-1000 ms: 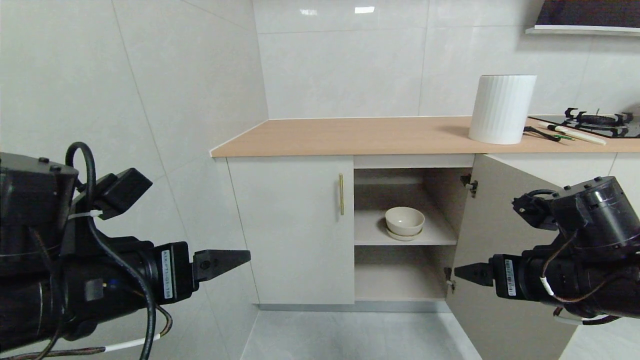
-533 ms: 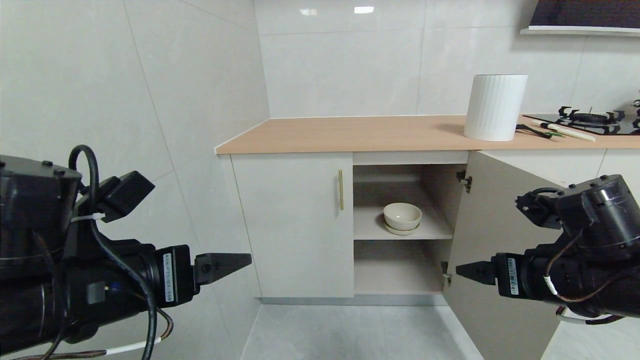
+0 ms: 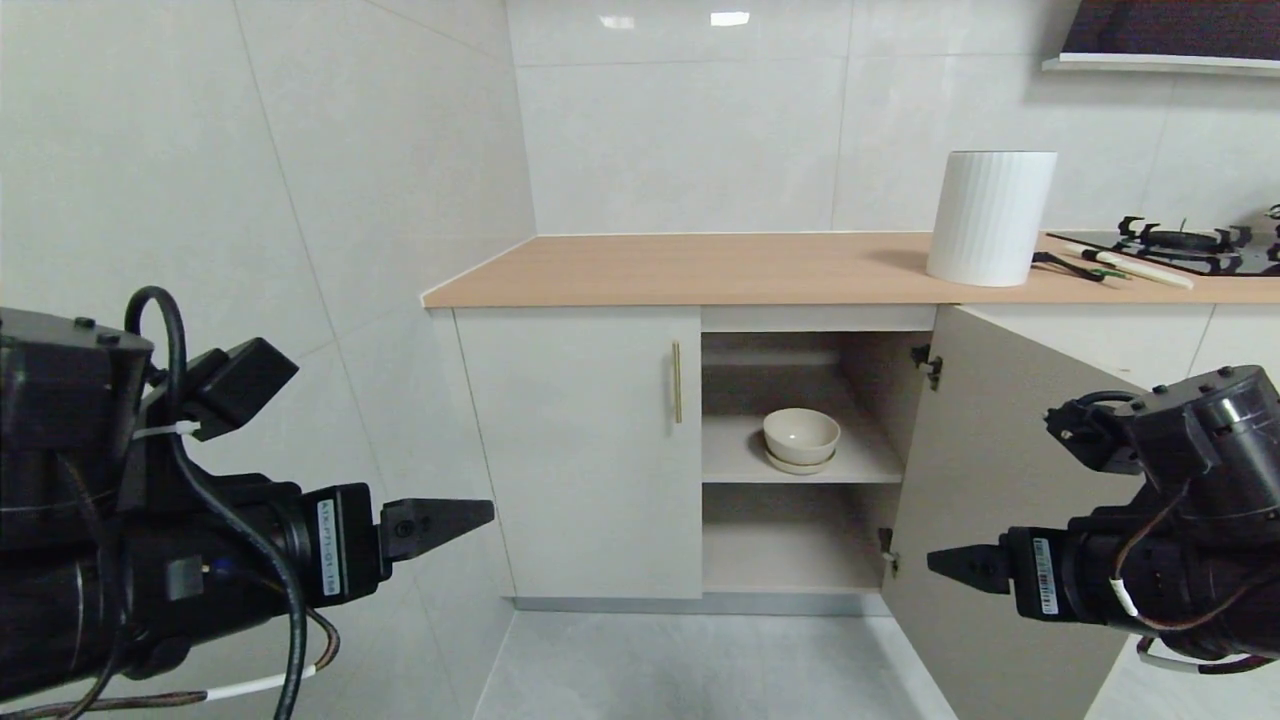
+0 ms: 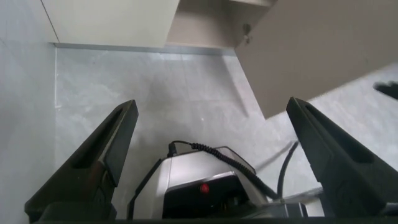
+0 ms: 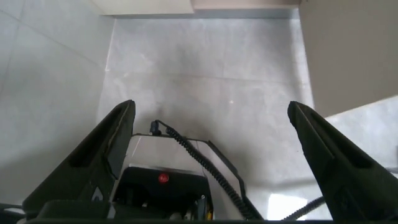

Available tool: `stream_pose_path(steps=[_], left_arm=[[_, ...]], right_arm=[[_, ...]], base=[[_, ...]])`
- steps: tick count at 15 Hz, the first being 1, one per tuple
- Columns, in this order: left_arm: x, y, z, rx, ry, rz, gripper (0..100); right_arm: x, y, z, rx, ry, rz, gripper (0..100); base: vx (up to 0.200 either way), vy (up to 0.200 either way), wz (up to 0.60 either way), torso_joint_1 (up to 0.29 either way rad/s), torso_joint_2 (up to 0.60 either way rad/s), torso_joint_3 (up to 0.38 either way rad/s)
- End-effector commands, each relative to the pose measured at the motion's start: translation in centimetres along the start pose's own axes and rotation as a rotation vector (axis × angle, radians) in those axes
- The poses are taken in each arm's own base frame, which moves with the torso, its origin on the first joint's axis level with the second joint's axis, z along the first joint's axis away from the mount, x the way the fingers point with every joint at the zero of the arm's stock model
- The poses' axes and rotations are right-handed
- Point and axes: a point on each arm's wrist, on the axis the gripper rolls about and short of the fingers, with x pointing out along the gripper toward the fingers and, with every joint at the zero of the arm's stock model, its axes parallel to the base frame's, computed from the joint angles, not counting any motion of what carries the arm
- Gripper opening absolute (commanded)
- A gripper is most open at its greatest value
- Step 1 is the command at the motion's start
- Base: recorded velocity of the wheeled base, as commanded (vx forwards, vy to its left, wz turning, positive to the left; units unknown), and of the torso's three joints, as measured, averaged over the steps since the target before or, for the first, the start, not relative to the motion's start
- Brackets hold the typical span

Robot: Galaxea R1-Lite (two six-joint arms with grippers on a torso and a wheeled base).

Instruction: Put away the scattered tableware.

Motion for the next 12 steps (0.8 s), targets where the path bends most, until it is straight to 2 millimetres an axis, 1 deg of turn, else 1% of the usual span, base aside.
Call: stream_pose_path(steps=[1, 8, 10, 12], left_arm=[[0.1, 0.0, 0.0, 0.002, 0.005, -0.001, 100], [0.3, 0.1, -0.2, 0.003, 0.018, 0.002, 100], [0.3, 0.1, -0.3, 0.004, 0.019, 0.002, 100], [0.3, 0.1, -0.3, 0.004, 0.019, 0.002, 100]], right_arm=[[-0.3, -0.4, -0.1, -0.013, 0.002, -0.01, 100], [-0.3, -3.2, -0.5, -0.08, 0.125, -0.153, 100], [-0.4, -4.5, -0.2, -0.097, 0.141, -0.25, 100], [-0.1, -6.4, 0.4, -0.085, 0.142, -0.34, 100]], base=[[0.0, -0.2, 0.0, 0.012, 0.0, -0.002], [0.0, -0.2, 0.0, 0.005, 0.0, 0.002], [0.0, 0.0, 0.0, 0.0, 0.0, 0.0], [0.0, 0.0, 0.0, 0.0, 0.0, 0.0]])
